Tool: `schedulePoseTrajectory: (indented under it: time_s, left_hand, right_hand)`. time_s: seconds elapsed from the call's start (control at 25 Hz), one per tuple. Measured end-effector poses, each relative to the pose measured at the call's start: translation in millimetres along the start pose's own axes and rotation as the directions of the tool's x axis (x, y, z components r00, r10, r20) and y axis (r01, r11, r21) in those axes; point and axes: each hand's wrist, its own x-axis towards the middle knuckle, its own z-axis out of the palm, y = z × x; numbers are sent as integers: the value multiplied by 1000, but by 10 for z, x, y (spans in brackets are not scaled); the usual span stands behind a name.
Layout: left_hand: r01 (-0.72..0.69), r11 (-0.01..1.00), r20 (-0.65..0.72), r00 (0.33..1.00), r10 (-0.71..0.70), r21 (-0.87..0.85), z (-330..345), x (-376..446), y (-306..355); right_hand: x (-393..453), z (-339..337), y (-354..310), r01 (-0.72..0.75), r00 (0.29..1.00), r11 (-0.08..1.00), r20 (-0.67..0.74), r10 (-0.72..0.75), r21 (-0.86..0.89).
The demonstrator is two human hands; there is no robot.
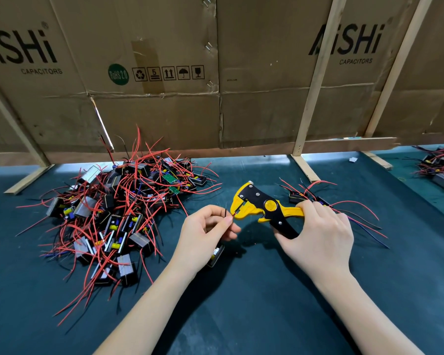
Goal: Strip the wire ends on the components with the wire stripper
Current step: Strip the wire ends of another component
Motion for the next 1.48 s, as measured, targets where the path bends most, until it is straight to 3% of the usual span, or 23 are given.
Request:
schedulePoseTrajectory:
  time_s: [0.72,1.16,1.48]
  left_hand:
    - [6,1000,-10,1000,-6,17,-14,6,-4]
    - [-8,1000,52,999,8,12,-74,-2,71]
    - [81,991,107,990,-93,111,-170,40,91]
  right_hand:
    - [-6,-14,-8,-8,1000,1000,17,8,19]
    - [5,-47,-6,-38,997,999,70,39,-19]
    - [33,34,125,-105,992,994,60,107,-32]
